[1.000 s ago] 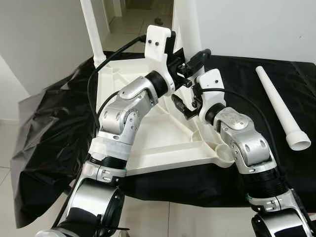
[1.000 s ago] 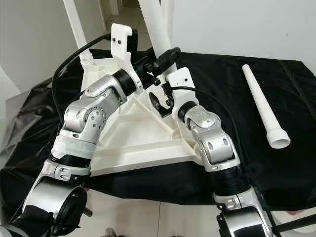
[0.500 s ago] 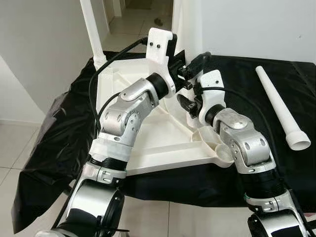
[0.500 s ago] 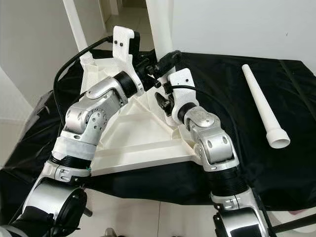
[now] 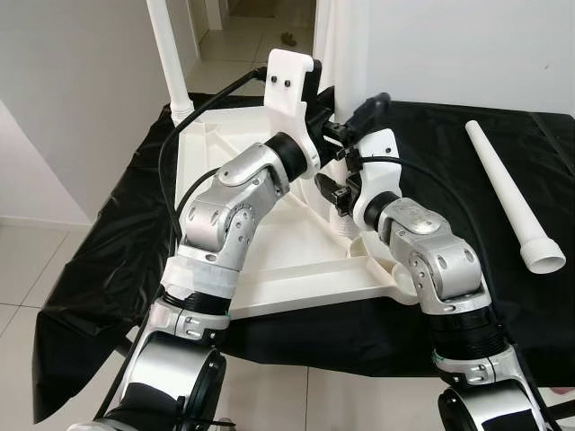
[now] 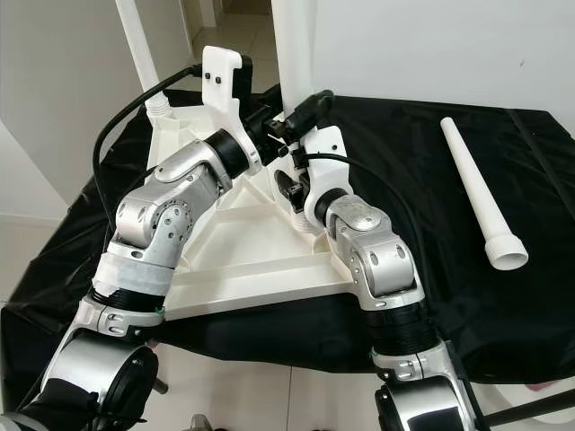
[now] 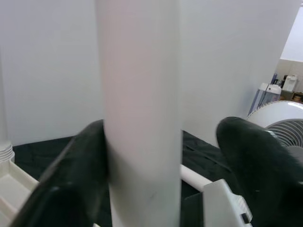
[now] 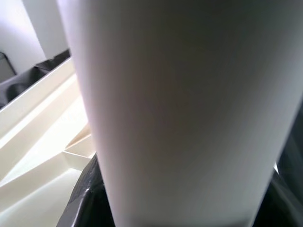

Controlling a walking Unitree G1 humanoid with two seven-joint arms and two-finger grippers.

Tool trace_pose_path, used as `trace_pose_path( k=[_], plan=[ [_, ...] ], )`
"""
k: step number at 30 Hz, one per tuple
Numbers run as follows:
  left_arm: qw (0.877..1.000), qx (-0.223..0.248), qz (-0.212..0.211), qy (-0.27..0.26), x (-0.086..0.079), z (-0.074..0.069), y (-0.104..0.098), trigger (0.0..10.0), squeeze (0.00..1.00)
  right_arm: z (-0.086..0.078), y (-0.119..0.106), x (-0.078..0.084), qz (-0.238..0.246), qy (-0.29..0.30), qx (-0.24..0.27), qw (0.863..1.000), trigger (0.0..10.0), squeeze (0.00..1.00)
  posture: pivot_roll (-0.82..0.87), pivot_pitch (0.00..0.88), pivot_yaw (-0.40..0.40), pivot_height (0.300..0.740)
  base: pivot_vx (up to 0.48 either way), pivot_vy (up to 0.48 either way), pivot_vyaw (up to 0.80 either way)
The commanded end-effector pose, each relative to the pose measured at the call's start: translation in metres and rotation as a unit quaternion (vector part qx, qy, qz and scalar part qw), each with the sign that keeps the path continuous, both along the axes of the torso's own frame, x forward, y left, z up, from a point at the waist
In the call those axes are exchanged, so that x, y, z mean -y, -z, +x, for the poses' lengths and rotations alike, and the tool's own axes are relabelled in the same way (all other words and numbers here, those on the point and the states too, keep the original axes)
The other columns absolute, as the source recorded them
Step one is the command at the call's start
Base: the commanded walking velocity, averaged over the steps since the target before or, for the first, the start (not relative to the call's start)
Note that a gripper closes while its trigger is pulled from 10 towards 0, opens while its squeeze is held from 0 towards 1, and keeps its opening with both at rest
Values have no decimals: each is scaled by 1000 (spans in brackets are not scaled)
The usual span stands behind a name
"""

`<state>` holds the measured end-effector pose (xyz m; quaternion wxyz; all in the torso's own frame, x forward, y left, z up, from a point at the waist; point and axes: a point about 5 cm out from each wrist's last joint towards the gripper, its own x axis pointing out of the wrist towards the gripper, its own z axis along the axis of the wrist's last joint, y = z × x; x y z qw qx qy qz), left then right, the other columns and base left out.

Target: Building children table

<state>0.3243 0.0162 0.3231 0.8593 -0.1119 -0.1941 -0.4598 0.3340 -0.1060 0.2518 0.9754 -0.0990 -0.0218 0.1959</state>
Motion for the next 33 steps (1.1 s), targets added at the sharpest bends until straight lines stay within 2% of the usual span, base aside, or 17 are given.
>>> trace_pose_path(
  k=[1, 2, 3, 5, 6, 8, 10, 17, 22, 23, 27, 29, 33],
  plan=[
    [1000, 28, -6, 13, 2, -8, -12, 10000, 1000, 4, 2, 4, -4, 19, -10, 1000, 10000, 0, -9, 97, 25, 740, 0, 0, 0],
    [1000, 28, -6, 13, 2, -8, -12, 10000, 1000, 4, 2, 4, -4, 19, -10, 1000, 10000, 0, -9, 97, 25, 740, 0, 0, 0],
    [1000, 26, -9, 9, 1, -8, -13, 10000, 475, 4, 2, 5, -2, 26, -7, 1000, 10000, 0, -7, 98, 25, 740, 0, 0, 0],
    [1000, 24, -13, 7, 0, -7, -15, 10000, 475, 5, 2, 6, 1, 33, -3, 999, 10000, 0, -7, 98, 25, 740, 0, 0, 0],
    [1000, 18, -24, 2, -2, -7, -17, 10000, 0, 5, 3, 8, 5, 43, -2, 999, 10000, 0, -6, 97, 22, 740, 0, 0, 0],
    [999, 13, -35, -4, -4, -5, -18, 10000, 0, 6, 4, 11, 10, 54, -3, 998, 10000, 0, -5, 95, 22, 740, 0, 0, 0],
    [998, -9, -58, -30, -13, 1, -21, 10000, 0, 8, 5, 20, 26, 90, 2, 996, 10000, 0, -5, 94, 21, 740, 0, 0, 0],
    [996, -26, -57, -67, -21, 8, -14, 10000, 0, 7, 10, 29, 48, 119, -2, 992, 10000, 0, -10, 83, 23, 740, 0, 0, 0],
    [994, -49, -6, -93, -25, 11, 8, 10000, 0, 4, 13, 41, 63, 161, 23, 985, 10000, 0, -12, 68, 24, 740, 0, 0, 0],
    [992, -67, 9, -105, -25, 13, 16, 10000, 0, 3, 16, 43, 68, 170, 20, 983, 10000, 0, -15, 60, 25, 740, 0, 0, 0],
    [990, -81, 20, -114, -25, 14, 24, 10000, 0, 2, 19, 45, 72, 180, 16, 981, 10000, 0, -15, 56, 24, 740, 0, 0, 0],
    [985, -118, 33, -121, -28, 14, 40, 10000, 0, -1, 27, 51, 98, 198, -1, 975, 10000, 0, -19, 37, 23, 740, 0, 0, 0],
    [980, -149, 44, -123, -29, 13, 52, 10000, 0, -4, 31, 55, 120, 207, -7, 971, 10000, 0, -20, 30, 22, 740, 0, 0, 0]
  ],
)
